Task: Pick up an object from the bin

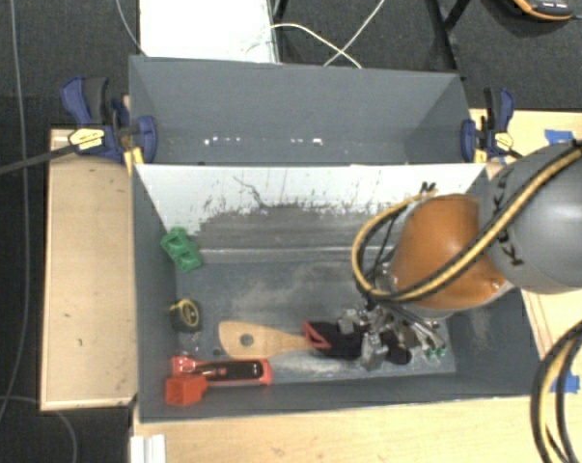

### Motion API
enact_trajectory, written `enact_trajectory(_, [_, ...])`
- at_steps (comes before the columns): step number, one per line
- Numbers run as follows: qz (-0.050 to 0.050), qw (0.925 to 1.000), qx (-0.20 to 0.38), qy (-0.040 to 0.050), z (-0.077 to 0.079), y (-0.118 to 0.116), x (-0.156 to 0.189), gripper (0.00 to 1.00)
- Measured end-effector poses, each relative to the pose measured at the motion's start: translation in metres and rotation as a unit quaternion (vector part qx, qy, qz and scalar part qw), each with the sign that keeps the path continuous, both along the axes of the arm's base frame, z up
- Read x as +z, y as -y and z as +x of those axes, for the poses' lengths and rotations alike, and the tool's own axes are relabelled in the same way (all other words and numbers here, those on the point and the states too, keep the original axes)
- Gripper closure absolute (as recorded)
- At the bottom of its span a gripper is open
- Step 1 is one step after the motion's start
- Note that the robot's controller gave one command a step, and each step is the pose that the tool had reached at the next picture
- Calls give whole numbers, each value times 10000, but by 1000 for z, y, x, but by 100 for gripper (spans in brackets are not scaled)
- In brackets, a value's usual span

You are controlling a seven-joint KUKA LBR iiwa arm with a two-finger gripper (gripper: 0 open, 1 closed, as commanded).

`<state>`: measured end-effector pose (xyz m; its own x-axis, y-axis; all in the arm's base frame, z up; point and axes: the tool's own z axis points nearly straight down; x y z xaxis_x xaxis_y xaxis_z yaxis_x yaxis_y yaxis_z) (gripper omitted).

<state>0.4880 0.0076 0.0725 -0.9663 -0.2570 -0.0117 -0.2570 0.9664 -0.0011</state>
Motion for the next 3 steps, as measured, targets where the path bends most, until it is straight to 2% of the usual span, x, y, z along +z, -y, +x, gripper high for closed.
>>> enact_trajectory(1, [1,10000,-6,-1,0,0,0,100])
enact_trajectory(3, [7,10000,-46,-23,-2,0,76,100])
